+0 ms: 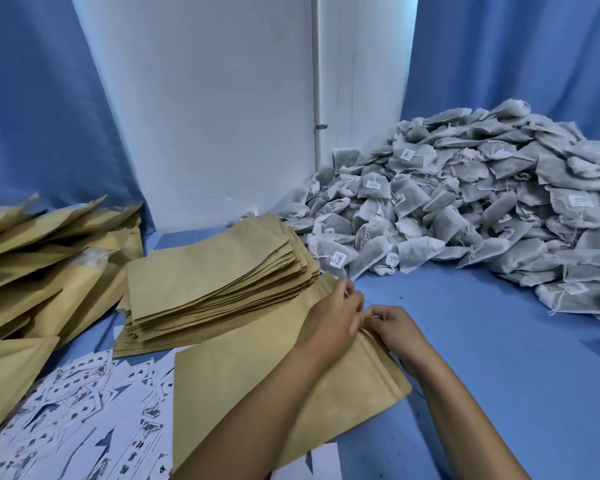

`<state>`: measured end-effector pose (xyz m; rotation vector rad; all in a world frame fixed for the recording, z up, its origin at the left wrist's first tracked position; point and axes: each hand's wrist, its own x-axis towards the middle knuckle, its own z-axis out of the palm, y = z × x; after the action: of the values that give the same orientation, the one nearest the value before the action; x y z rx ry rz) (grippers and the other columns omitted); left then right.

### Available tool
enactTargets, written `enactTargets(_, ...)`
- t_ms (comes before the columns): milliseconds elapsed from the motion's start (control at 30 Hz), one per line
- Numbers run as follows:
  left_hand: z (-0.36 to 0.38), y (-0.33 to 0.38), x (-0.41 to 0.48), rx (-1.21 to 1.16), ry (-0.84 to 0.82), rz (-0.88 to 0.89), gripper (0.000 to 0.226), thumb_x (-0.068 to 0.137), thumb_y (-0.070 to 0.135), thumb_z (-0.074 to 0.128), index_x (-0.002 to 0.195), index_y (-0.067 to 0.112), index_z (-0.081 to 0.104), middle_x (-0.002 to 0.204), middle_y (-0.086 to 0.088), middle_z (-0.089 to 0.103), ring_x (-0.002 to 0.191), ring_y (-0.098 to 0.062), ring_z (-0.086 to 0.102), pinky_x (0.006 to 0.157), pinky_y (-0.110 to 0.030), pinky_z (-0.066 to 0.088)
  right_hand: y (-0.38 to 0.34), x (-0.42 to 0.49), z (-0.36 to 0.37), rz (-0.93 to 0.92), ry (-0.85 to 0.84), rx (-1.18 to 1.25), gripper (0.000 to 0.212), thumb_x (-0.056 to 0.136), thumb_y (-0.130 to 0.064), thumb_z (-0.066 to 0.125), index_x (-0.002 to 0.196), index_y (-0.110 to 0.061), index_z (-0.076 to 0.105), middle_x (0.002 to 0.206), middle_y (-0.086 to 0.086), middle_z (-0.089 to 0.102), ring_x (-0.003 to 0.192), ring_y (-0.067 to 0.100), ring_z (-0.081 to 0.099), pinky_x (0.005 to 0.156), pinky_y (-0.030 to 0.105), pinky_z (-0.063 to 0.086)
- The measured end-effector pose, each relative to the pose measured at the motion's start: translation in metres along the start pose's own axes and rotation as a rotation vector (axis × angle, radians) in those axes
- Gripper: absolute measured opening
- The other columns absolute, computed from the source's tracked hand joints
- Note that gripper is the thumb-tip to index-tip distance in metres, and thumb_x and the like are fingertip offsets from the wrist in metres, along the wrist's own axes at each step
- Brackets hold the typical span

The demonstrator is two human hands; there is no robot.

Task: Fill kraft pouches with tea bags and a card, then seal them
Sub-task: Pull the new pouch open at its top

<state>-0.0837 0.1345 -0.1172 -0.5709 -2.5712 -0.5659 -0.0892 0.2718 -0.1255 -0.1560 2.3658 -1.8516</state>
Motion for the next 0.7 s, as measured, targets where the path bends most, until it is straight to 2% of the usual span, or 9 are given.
enactTargets(67,-0.006,-0.001,0.005,0.075,-0.073,0.148,0.013,0.092,0.017,0.049,0.097,0.01,0.058,0.104,-0.006,0.052,0.076,-0.028,0.054,0.062,-0.041,0.044,0.001,0.003,-0.006,0.004,0.04,0.028,0.019,0.087,0.0,0.052,0.074,0.004,0.064,0.065,0.01,0.057,0.063,0.017,0.047,0.061,0.027,0.035)
enactTargets(133,-0.008,0.001,0.008,0.092,-0.082,0.232,0.013,0.09,0.016,0.049,0.094,0.01,0.06,0.093,-0.006,0.057,0.076,-0.027,0.056,0.062,-0.04,0.044,0.003,0.003,-0.011,0.066,0.051,0.08,0.019,0.088,0.001,0.05,0.076,0.004,0.065,0.071,0.016,0.054,0.067,0.022,0.045,0.061,0.031,0.032)
enactTargets(267,-0.006,0.003,0.011,0.079,-0.066,0.264,0.016,0.092,0.021,0.049,0.084,0.009,0.057,0.084,-0.005,0.055,0.073,-0.026,0.054,0.057,-0.04,0.043,0.002,0.0,-0.019,0.187,-0.073,0.249,0.028,0.086,0.003,0.049,0.07,-0.002,0.071,0.067,0.015,0.064,0.054,0.02,0.059,0.05,0.024,0.045)
enactTargets(367,-0.004,-0.001,0.017,0.064,-0.053,0.267,0.027,0.097,0.022,0.05,0.078,0.005,0.061,0.078,-0.01,0.058,0.076,-0.027,0.056,0.062,-0.039,0.041,-0.001,0.0,-0.01,0.182,-0.079,0.223,0.027,0.084,0.004,0.05,0.074,-0.001,0.074,0.072,0.016,0.068,0.065,0.02,0.062,0.062,0.027,0.051)
enactTargets(433,-0.004,-0.001,0.018,0.054,0.007,0.268,0.031,0.095,0.019,0.055,0.069,0.003,0.063,0.068,-0.011,0.06,0.068,-0.028,0.058,0.059,-0.036,0.044,0.001,0.004,-0.005,0.158,0.008,0.069,0.02,0.084,0.0,0.055,0.072,0.001,0.07,0.066,0.011,0.061,0.066,0.019,0.054,0.064,0.028,0.043)
enactTargets(500,-0.007,-0.003,0.017,0.002,0.123,0.275,0.034,0.091,0.014,0.059,0.059,0.003,0.059,0.057,-0.01,0.057,0.056,-0.025,0.056,0.051,-0.032,0.046,0.008,0.011,-0.015,0.119,0.155,-0.147,0.023,0.082,-0.002,0.059,0.061,-0.008,0.065,0.059,0.001,0.056,0.062,0.014,0.048,0.061,0.023,0.036)
enactTargets(567,-0.013,-0.005,0.015,-0.011,0.187,0.339,0.039,0.092,0.016,0.053,0.055,0.005,0.056,0.054,-0.007,0.054,0.052,-0.024,0.052,0.05,-0.03,0.044,0.01,0.011,-0.024,0.078,0.241,-0.207,0.02,0.08,0.001,0.061,0.065,-0.011,0.067,0.067,0.0,0.063,0.068,0.012,0.053,0.065,0.022,0.038)
enactTargets(633,-0.018,-0.005,0.017,0.055,0.22,0.428,0.041,0.093,0.019,0.049,0.054,0.006,0.055,0.054,-0.007,0.052,0.052,-0.024,0.05,0.055,-0.03,0.043,0.0,0.009,-0.023,-0.085,0.289,-0.334,0.015,0.076,0.002,0.061,0.068,-0.011,0.062,0.065,-0.002,0.059,0.063,0.011,0.051,0.062,0.026,0.037)
enactTargets(700,-0.023,0.0,0.025,0.052,0.264,0.341,0.044,0.094,0.022,0.045,0.055,0.006,0.057,0.053,-0.008,0.053,0.051,-0.025,0.051,0.051,-0.033,0.045,-0.014,0.01,-0.015,-0.284,0.22,-0.504,0.008,0.076,-0.001,0.06,0.073,-0.006,0.055,0.066,0.002,0.055,0.062,0.015,0.047,0.059,0.032,0.036)
